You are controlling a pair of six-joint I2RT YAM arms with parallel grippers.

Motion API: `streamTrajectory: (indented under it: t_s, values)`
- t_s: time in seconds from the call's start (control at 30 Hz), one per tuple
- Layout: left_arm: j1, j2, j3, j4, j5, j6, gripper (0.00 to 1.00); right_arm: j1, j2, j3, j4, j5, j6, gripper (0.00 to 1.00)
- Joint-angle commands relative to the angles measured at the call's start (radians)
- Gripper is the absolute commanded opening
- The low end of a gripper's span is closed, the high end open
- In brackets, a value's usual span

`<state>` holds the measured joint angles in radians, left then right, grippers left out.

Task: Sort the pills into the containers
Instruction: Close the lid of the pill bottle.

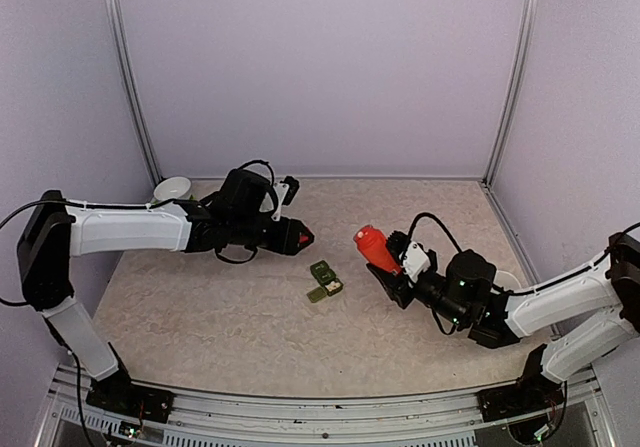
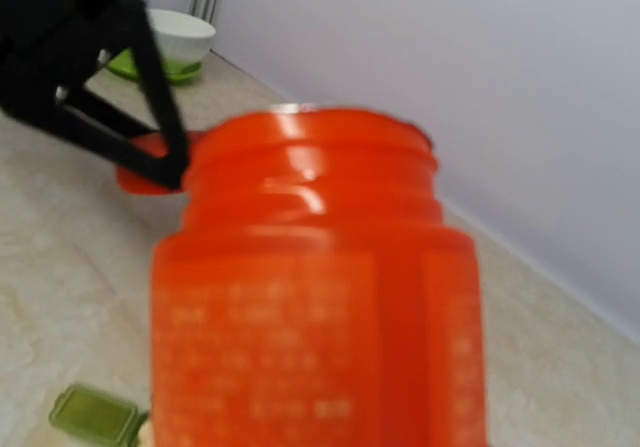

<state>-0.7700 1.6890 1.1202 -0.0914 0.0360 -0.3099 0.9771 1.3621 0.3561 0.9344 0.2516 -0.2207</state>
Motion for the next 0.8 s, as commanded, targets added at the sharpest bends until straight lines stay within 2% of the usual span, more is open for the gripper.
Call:
streamTrajectory:
  t_s: [0.0,0.13,0.3,0.77]
  values:
    - [-0.016,-0.047,0.053,0.062,0.204,0.044,0.43,0.03,-0.03,0.072,-0.03,-0.007,-0.074,0.46]
    - [-0.024,-0.063,0.083,0.093,0.333,0.042,0.43,0.044,-0.003,0.112,-0.025,0.005,-0.117,0.46]
    - [-0.028,-0.089,0.097,0.126,0.43,0.024,0.43,0.055,0.035,0.143,0.004,0.028,-0.163,0.46]
    - [-0.029,-0.111,0.095,0.193,0.529,-0.048,0.43,0.07,0.06,0.126,0.078,0.081,-0.181,0.46]
